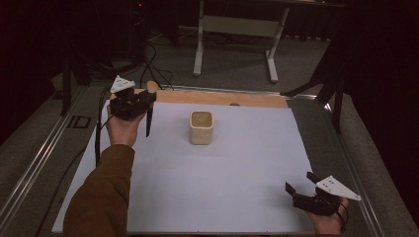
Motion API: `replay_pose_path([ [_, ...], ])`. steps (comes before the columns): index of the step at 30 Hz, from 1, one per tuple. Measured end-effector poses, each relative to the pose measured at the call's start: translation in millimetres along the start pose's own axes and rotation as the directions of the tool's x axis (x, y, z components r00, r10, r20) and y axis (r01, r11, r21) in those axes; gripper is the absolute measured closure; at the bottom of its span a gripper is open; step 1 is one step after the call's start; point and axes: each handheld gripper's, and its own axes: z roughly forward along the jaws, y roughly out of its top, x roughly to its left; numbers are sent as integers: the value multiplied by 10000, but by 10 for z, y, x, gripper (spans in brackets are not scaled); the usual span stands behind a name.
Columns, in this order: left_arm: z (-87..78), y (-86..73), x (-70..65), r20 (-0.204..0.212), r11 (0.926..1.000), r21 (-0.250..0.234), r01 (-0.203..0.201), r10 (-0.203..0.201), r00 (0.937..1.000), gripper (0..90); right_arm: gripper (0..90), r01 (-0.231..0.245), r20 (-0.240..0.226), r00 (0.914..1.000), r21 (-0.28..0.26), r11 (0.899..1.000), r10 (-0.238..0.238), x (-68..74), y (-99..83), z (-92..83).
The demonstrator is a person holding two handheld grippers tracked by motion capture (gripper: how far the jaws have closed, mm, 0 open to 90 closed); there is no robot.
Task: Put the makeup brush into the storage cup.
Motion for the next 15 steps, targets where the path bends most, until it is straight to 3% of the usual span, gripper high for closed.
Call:
replay_pose_path([
  [15, 31, 101, -67, 43, 9997, -210, -96, 97, 9999, 698, 97, -30, -1, 10000, -14, 10000, 30, -2, 0, -3],
])
